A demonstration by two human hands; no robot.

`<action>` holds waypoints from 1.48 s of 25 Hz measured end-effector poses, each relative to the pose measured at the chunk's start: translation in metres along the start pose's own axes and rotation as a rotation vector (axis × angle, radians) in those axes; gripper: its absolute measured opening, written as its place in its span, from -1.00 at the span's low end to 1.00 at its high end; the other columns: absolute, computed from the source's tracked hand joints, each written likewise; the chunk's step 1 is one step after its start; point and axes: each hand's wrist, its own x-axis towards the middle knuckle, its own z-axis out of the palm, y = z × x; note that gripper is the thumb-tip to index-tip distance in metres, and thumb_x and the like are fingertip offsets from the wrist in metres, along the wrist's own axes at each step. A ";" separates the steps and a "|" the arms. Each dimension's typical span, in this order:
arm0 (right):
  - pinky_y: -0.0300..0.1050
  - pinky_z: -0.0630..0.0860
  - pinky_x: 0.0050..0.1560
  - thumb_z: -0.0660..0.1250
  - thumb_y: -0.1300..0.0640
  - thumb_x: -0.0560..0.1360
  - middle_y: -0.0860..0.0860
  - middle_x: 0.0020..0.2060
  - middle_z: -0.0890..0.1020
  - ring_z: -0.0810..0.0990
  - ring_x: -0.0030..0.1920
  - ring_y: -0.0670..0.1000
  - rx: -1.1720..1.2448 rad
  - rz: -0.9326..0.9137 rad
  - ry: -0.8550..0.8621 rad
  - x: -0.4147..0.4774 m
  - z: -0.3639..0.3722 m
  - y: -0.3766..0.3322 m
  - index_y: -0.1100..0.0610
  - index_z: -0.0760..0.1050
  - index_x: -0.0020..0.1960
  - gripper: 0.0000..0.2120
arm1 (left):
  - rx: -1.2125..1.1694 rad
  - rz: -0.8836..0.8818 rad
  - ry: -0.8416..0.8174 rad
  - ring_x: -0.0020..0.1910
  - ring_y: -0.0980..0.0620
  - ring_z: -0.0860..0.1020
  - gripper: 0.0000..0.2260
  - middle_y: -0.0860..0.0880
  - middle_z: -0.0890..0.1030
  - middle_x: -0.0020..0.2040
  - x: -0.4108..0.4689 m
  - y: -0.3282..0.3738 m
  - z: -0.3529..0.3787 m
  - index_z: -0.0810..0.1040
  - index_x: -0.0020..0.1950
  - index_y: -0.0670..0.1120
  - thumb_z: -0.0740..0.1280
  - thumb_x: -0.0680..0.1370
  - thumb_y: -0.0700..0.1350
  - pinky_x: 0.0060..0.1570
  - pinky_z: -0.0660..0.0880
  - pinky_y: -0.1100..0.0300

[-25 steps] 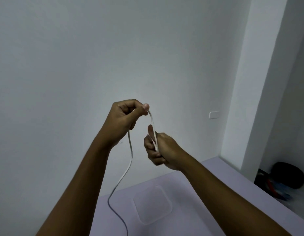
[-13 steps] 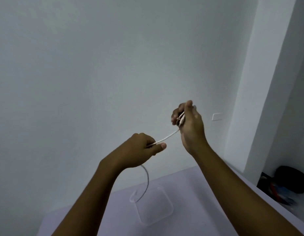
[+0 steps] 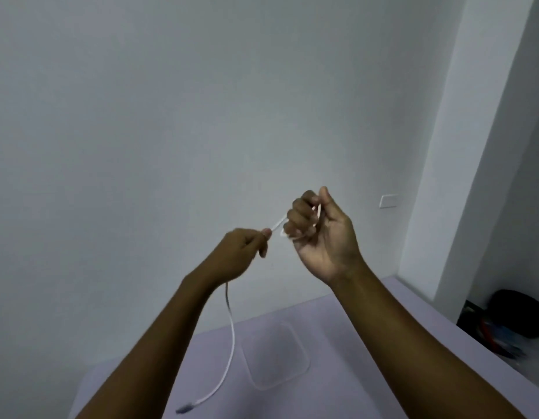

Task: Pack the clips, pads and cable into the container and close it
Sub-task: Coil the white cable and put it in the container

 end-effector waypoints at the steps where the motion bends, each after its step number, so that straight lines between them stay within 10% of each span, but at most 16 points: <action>1: -0.19 0.26 -0.37 0.03 -0.07 0.69 -0.03 -0.42 0.26 0.24 -0.46 -0.06 0.002 -0.109 0.070 0.005 -0.001 -0.003 0.07 0.32 -0.22 -0.64 | 0.035 -0.041 -0.117 -0.48 0.13 0.35 -0.49 0.00 0.44 -0.42 -0.007 -0.005 0.012 0.58 -0.29 -0.07 0.10 0.61 0.25 -0.36 0.32 0.19; 6: -0.24 0.41 -0.22 0.05 0.05 0.71 0.05 -0.29 0.52 0.47 -0.32 -0.08 -1.000 -0.416 0.421 0.008 -0.058 0.010 0.14 0.36 -0.10 -0.72 | 0.025 -0.026 -0.375 -0.47 0.15 0.33 -0.56 0.08 0.42 -0.44 -0.036 0.006 0.005 0.58 -0.25 -0.03 0.15 0.61 0.24 -0.37 0.31 0.29; 10: 0.04 0.42 -0.31 0.09 -0.08 0.68 -0.02 -0.41 0.46 0.42 -0.41 -0.08 -1.467 0.093 0.192 -0.013 -0.100 0.043 0.12 0.34 -0.17 -0.65 | 0.057 0.059 -0.229 -0.45 0.19 0.35 -0.69 0.08 0.51 -0.45 -0.031 0.017 -0.049 0.66 -0.22 0.03 0.29 0.57 0.18 -0.37 0.28 0.34; 16: -0.13 0.04 -0.39 -0.03 -0.25 0.64 0.01 -0.47 0.18 0.11 -0.49 -0.02 -0.437 0.567 -0.168 -0.021 -0.052 0.038 0.11 0.24 -0.24 -0.51 | -0.208 -0.043 0.177 -0.56 0.20 0.32 -0.72 0.17 0.42 -0.55 -0.016 -0.004 -0.045 0.66 -0.16 -0.12 0.29 0.62 0.00 -0.46 0.22 0.37; 22: -0.17 0.18 -0.32 0.04 -0.09 0.67 -0.03 -0.39 0.21 0.18 -0.40 -0.04 0.037 0.072 0.052 0.006 -0.018 0.033 0.08 0.30 -0.19 -0.65 | -0.139 -0.080 -0.026 -0.51 0.16 0.31 -0.58 0.03 0.39 -0.44 -0.030 -0.022 0.007 0.61 -0.26 -0.05 0.16 0.64 0.12 -0.42 0.29 0.24; 27: -0.25 0.35 -0.32 0.07 0.04 0.70 0.01 -0.38 0.41 0.37 -0.36 -0.03 -0.983 -0.208 0.395 0.023 -0.044 0.043 0.07 0.32 -0.17 -0.72 | -0.060 -0.032 -0.201 -0.44 0.16 0.42 -0.73 0.13 0.44 -0.40 -0.047 -0.003 0.004 0.65 0.02 -0.07 0.20 0.66 0.02 -0.37 0.38 0.30; 31: -0.18 0.36 -0.30 0.19 0.24 0.41 -0.04 -0.38 0.43 0.37 -0.38 -0.06 -1.427 0.107 0.154 0.013 -0.062 0.051 0.04 0.35 -0.32 -0.83 | 0.354 0.172 0.058 -0.34 0.14 0.48 -0.80 0.14 0.55 -0.32 -0.043 -0.003 -0.014 0.68 -0.03 -0.03 0.32 0.59 0.04 -0.31 0.34 0.29; 37: -0.01 0.37 -0.25 0.30 0.08 0.47 0.03 -0.28 0.45 0.40 -0.30 0.01 -1.789 0.406 -0.037 -0.001 -0.055 0.044 0.13 0.35 -0.19 -0.82 | 0.310 0.303 0.000 -0.29 0.12 0.47 -0.88 0.08 0.61 -0.19 -0.037 -0.011 -0.019 0.68 0.00 0.02 0.35 0.59 -0.02 -0.24 0.45 0.14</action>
